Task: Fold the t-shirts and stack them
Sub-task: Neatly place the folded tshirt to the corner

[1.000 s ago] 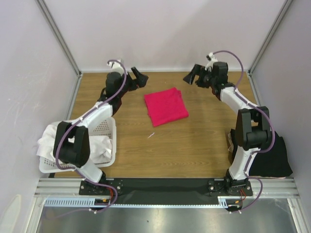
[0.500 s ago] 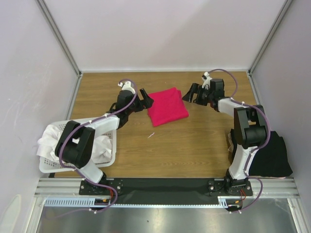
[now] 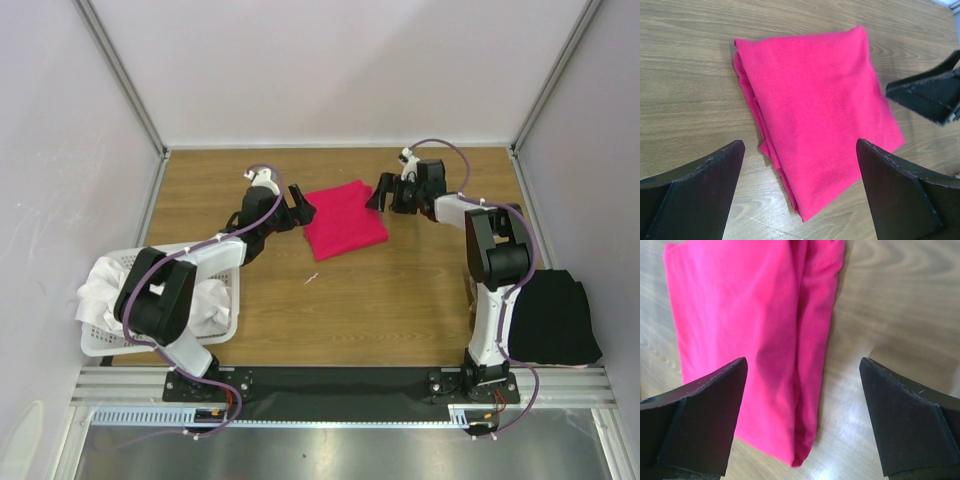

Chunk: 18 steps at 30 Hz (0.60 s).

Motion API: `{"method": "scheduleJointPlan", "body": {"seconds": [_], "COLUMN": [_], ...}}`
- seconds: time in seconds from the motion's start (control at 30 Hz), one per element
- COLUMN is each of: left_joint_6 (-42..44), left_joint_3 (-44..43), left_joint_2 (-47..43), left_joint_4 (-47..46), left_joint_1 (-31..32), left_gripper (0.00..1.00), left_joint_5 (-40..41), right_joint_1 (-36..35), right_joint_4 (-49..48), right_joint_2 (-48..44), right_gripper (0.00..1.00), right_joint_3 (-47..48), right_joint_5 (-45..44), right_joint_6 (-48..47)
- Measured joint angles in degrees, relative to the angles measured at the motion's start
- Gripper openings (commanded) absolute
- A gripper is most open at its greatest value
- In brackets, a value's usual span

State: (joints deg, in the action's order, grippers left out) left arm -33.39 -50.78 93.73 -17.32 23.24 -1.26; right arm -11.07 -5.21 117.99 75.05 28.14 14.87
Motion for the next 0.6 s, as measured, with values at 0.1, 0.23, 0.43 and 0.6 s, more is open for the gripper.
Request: {"method": "scheduleJointPlan", "body": {"seconds": [0.1, 0.23, 0.43, 0.6], "left_joint_6": [0.4, 0.9, 1.1, 1.2], "left_joint_3": [-0.1, -0.9, -1.5, -1.5], "left_joint_2": [0.0, 0.2, 0.4, 0.4], "left_joint_4": [0.2, 1.3, 1.7, 2.4], "left_joint_1": [0.0, 0.0, 0.0, 0.0], "left_gripper": [1.0, 1.0, 1.0, 1.0], "left_joint_5": [-0.1, -0.2, -0.3, -0.4], "right_joint_1": [-0.2, -0.7, -2.4, -3.3], "right_joint_4": [0.7, 0.3, -0.3, 0.3], "right_joint_2": [2.0, 3.5, 4.9, 5.6], "right_gripper": [0.98, 0.95, 0.85, 0.66], "right_joint_3": [2.6, 3.8, 5.1, 5.8], "right_joint_5": [-0.7, -1.1, -1.3, -3.3], "right_joint_6": [-0.6, -0.8, -0.5, -0.1]}}
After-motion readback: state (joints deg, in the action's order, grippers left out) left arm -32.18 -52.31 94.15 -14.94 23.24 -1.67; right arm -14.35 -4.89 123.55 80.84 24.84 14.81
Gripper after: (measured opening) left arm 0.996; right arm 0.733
